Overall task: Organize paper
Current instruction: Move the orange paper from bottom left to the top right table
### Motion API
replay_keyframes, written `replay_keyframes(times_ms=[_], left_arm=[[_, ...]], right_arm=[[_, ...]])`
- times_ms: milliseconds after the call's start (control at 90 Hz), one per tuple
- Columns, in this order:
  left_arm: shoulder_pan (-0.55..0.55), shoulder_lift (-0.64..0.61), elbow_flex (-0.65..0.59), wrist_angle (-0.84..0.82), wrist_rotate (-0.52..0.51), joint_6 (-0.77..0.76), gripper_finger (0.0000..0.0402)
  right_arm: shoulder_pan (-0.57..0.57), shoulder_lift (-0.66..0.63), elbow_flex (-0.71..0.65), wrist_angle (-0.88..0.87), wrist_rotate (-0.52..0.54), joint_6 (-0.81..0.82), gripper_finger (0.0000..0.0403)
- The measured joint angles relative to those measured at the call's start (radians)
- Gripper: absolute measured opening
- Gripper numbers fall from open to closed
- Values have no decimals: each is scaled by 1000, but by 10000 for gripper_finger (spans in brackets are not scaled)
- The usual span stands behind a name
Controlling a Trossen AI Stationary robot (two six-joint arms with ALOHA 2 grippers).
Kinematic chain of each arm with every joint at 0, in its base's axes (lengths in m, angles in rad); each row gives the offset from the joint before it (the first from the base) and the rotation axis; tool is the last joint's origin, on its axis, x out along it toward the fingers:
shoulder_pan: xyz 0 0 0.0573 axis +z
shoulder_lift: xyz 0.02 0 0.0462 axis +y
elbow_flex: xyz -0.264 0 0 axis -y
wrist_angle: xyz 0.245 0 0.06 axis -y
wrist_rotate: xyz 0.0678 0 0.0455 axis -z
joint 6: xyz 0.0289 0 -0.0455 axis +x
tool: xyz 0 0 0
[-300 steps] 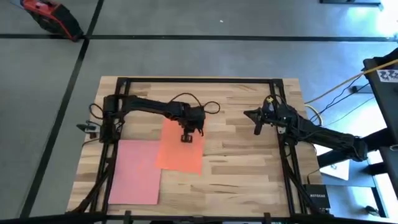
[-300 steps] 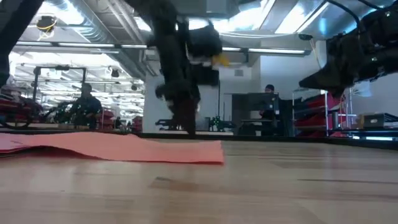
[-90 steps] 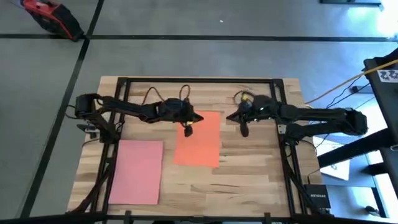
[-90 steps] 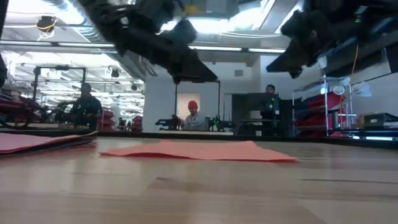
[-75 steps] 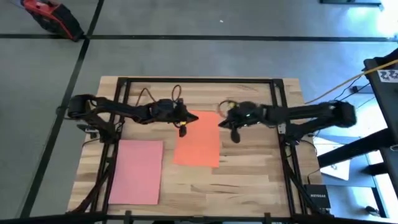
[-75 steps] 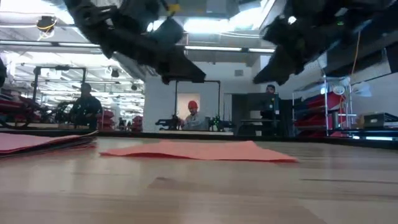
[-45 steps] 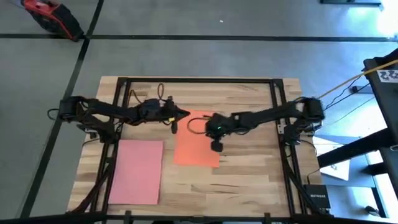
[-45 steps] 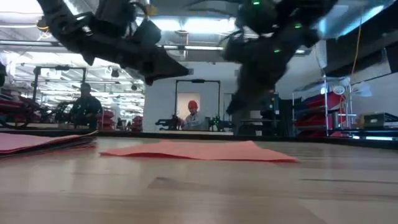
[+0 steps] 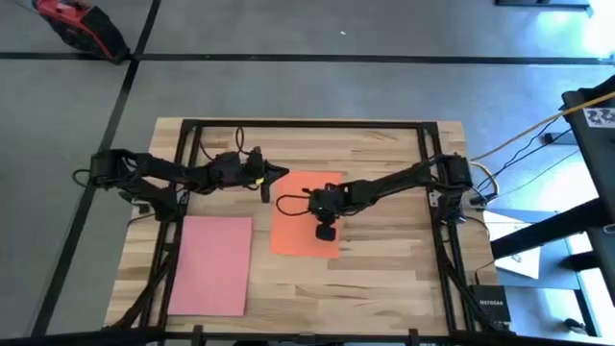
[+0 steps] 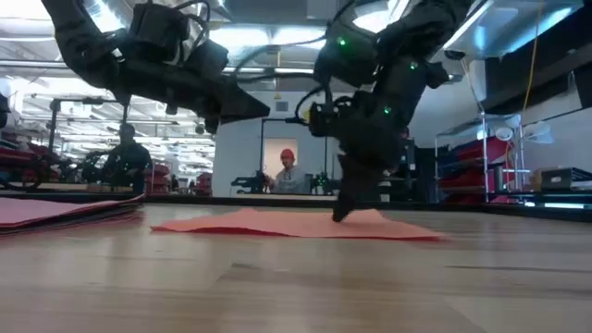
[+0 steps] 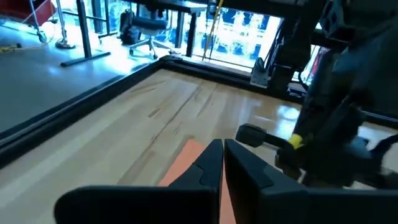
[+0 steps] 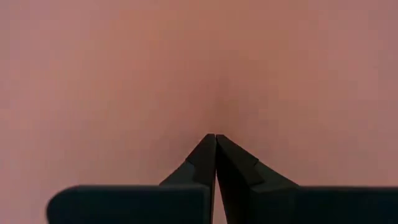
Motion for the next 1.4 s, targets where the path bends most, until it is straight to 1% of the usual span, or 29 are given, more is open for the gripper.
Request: replay_keyframes(times_ms=[467, 611, 989, 1211, 1400], left_arm=[[0, 0, 0, -3, 0, 10, 0], [0, 0, 0, -2, 0, 7, 0], [0, 1, -11, -2, 0, 2, 0], [0, 1, -11, 1, 0, 2, 0], [0, 1, -11, 0, 0, 2, 0]], right_arm=[[-1, -3, 2, -233, 157, -11, 0], [-11, -4, -8, -315, 189, -28, 0], [-84, -66, -127, -351, 272, -34, 0], [-153, -112, -188, -365, 281, -75, 0], [-214, -131, -232, -392, 338, -96, 0]])
